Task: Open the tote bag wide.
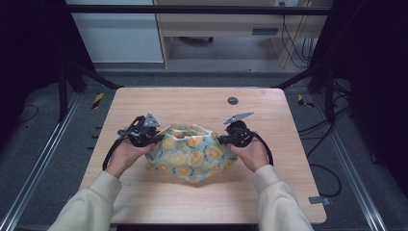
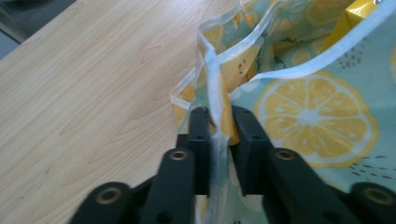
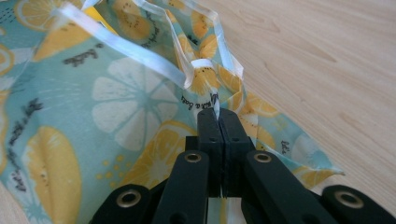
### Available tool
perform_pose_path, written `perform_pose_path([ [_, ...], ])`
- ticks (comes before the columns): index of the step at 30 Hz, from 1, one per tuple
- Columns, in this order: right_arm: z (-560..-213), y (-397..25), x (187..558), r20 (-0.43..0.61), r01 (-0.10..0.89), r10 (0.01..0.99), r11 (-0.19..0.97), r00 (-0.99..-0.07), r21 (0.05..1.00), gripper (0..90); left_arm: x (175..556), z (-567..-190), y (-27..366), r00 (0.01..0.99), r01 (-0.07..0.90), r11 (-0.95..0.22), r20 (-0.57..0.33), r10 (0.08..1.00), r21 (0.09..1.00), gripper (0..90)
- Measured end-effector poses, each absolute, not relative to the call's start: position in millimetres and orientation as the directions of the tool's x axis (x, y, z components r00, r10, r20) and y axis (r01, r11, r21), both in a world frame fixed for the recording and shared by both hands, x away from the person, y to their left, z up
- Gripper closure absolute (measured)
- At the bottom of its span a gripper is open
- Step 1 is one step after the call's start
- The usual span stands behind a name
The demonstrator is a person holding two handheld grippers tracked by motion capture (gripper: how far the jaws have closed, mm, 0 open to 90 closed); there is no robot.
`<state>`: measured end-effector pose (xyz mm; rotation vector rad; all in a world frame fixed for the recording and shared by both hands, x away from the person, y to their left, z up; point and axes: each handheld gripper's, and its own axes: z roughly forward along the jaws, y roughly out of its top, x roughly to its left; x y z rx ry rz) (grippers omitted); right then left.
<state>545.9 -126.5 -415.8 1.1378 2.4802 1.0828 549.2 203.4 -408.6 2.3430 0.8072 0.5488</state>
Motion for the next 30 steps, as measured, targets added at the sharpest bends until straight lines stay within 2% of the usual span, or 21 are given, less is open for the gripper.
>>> perform_pose_path([
  [2,-413,-127,543,0.088,0.554,0.724,0.437,-0.684,0.708,89.6,548,-406,205,0.727,0.404,-0.632,0.188,0.661,0.661,85.1],
  [5,-406,-129,539,0.057,0.518,0.733,0.421,-0.677,0.744,89.4,544,-399,208,0.711,0.387,-0.606,0.194,0.676,0.695,87.2],
  [15,-376,-140,515,-0.001,0.420,0.740,0.382,-0.672,0.823,89.2,520,-374,225,0.699,0.313,-0.567,0.220,0.681,0.762,88.5],
  [19,-361,-145,493,-0.032,0.361,0.728,0.376,-0.685,0.853,89.3,502,-364,232,0.707,0.277,-0.555,0.225,0.671,0.785,88.7],
  [30,-353,-156,461,-0.060,0.310,0.710,0.380,-0.702,0.872,89.7,483,-367,239,0.724,0.263,-0.548,0.213,0.656,0.794,89.3],
])
